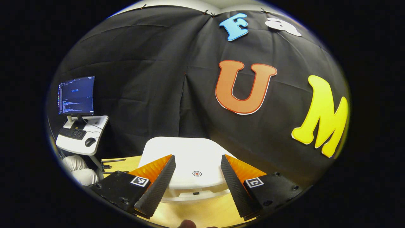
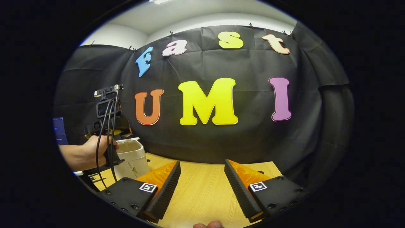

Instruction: Press the lid of the desktop garbage bin to open it, pick up the crumpled paper on the desktop and throw it into the bin, then pick up the pop can on the desktop and drop it into the bin, and finally close the garbage bin lid.

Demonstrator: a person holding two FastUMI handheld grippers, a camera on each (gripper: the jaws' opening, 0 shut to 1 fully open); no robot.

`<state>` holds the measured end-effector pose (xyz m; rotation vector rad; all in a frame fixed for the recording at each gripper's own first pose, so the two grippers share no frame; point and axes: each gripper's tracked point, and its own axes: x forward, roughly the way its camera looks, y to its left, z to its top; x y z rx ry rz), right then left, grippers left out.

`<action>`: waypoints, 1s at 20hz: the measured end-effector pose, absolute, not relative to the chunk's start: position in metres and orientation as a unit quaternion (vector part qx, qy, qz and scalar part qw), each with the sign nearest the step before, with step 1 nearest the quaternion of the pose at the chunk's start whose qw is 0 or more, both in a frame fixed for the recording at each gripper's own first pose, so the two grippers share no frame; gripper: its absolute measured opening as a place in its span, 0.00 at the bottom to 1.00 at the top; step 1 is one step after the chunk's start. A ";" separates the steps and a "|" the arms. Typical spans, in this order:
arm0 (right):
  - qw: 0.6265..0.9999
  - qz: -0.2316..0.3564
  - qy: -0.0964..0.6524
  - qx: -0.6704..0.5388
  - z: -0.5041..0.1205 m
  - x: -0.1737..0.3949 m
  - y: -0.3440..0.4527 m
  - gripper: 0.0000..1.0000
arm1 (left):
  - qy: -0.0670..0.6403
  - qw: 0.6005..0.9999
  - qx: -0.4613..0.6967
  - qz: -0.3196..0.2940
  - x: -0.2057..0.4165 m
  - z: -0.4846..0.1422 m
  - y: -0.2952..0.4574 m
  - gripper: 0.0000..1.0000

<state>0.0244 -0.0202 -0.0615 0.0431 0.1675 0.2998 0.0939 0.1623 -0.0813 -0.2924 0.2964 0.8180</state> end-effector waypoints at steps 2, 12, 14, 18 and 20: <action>0.985 0.150 0.087 0.024 -0.063 0.026 -0.020 0.90 | 0.154 0.897 -0.138 0.390 0.093 -0.094 0.159 0.95; 0.982 0.163 0.093 0.027 -0.070 0.031 -0.014 0.90 | 0.159 0.908 -0.087 0.378 0.090 -0.117 0.153 0.94; 0.982 0.163 0.094 0.028 -0.071 0.031 -0.014 0.90 | 0.156 0.911 -0.085 0.372 0.086 -0.120 0.152 0.95; 0.981 0.163 0.097 0.030 -0.073 0.028 -0.015 0.90 | 0.158 0.916 -0.071 0.363 0.084 -0.124 0.149 0.94; 0.981 0.162 0.098 0.030 -0.074 0.026 -0.018 0.90 | 0.152 0.919 -0.063 0.358 0.087 -0.123 0.152 0.95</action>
